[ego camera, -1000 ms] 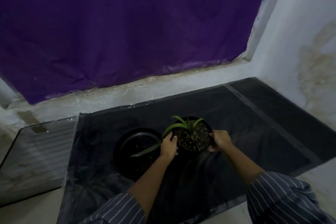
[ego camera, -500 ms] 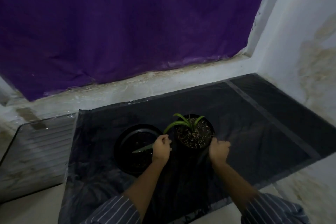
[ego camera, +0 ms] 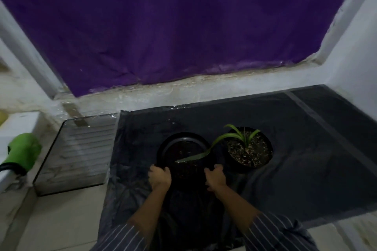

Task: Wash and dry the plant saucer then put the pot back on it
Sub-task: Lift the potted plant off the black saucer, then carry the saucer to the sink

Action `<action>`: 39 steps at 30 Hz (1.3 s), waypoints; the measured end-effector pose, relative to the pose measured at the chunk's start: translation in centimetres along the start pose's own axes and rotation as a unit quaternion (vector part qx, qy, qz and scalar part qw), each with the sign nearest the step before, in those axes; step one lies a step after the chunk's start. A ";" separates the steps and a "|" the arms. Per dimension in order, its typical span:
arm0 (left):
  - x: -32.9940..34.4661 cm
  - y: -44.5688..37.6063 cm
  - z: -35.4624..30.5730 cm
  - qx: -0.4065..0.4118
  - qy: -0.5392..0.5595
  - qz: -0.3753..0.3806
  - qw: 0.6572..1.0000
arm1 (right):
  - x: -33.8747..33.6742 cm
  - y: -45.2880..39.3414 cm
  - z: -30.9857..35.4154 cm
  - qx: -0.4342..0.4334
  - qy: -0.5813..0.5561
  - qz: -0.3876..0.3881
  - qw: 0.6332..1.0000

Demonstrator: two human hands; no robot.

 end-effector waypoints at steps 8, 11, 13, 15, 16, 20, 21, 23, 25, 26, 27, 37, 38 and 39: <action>-1.9 -1.4 1.5 -0.016 0.135 0.057 0.989 | 2.0 -1.1 0.0 -0.015 0.022 0.001 1.000; -4.3 -2.1 2.7 -0.044 0.177 0.040 0.982 | 4.0 -0.2 1.1 -0.037 0.021 0.021 0.999; -6.1 -2.7 3.9 -0.050 0.191 0.023 0.980 | 5.7 0.7 2.1 -0.051 0.018 0.038 0.998; -7.9 -3.4 5.2 -0.057 0.218 0.015 0.974 | 7.5 1.7 3.0 -0.065 0.017 0.054 0.996; -9.0 -3.7 6.0 -0.059 0.235 0.011 0.970 | 8.6 2.4 3.5 -0.073 0.018 0.061 0.995; -13.8 -4.5 8.9 -0.056 0.303 0.007 0.951 | 12.9 5.0 5.3 -0.109 0.001 0.078 0.991; -15.1 -4.8 9.7 -0.053 0.316 0.003 0.947 | 14.1 5.7 5.8 -0.119 -0.007 0.082 0.989; -17.6 -5.5 11.1 -0.049 0.339 0.005 0.939 | 16.6 7.2 6.8 -0.134 -0.020 0.083 0.987; -20.2 -6.2 12.4 -0.050 0.357 0.005 0.933 | 18.9 8.6 7.4 -0.142 -0.025 0.084 0.986; -21.7 -6.7 13.2 -0.046 0.358 -0.001 0.933 | 20.4 9.4 7.8 -0.143 -0.026 0.087 0.985; -23.3 -7.1 13.9 -0.038 0.350 -0.009 0.936 | 21.8 10.2 8.0 -0.144 -0.029 0.088 0.985; -39.6 -11.7 20.4 0.011 0.389 -0.016 0.921 | 37.0 17.1 12.9 -0.167 -0.055 0.106 0.979; -41.0 -12.1 21.0 0.012 0.397 -0.022 0.918 | 38.4 17.8 13.5 -0.168 -0.055 0.112 0.978; -42.2 -12.4 21.4 0.014 0.406 -0.026 0.914 | 39.6 18.4 14.1 -0.167 -0.057 0.121 0.977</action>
Point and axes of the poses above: each hand's wrist, its own y-axis away from the middle knuckle, its own x-axis out of the palm, z = x × y, the point moved 5 cm from there along -y, towards the middle knuckle, and after that the axes turned 11 degrees about -x, right-handed, at the moved point
